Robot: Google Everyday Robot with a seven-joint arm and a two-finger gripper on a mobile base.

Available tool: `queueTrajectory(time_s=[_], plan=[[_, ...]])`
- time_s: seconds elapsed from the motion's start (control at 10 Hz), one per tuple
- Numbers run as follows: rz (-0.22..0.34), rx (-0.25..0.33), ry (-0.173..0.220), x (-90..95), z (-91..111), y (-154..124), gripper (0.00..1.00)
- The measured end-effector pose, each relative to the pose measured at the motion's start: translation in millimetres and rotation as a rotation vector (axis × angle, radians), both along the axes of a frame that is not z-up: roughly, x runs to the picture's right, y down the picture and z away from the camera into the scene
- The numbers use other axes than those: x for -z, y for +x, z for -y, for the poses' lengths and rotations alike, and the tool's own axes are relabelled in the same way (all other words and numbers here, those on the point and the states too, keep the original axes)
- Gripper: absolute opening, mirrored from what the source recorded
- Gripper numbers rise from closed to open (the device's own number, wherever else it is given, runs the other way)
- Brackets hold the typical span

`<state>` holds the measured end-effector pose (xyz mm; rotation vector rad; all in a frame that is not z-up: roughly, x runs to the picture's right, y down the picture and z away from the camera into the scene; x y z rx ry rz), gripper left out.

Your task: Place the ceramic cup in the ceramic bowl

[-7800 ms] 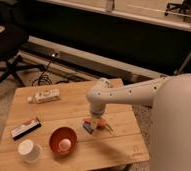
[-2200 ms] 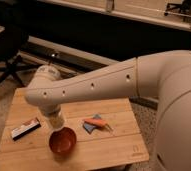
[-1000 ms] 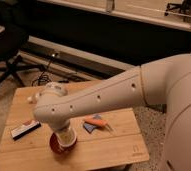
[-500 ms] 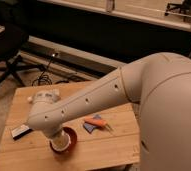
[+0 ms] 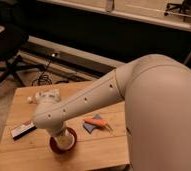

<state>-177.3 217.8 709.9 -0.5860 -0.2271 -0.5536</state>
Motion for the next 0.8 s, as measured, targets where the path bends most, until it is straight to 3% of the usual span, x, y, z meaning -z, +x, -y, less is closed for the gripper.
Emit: queueTrajectory(time_s=[0.2,0.3,0.8], plan=[[0.008,-0.012,-0.016,0.7,2.0,0.4,0.75],[0.018,-0.022,-0.029,2.6,2.2,-0.9,0.79],[0.039,-0.037,-0.053,7.2,5.6,-0.4,0.80]])
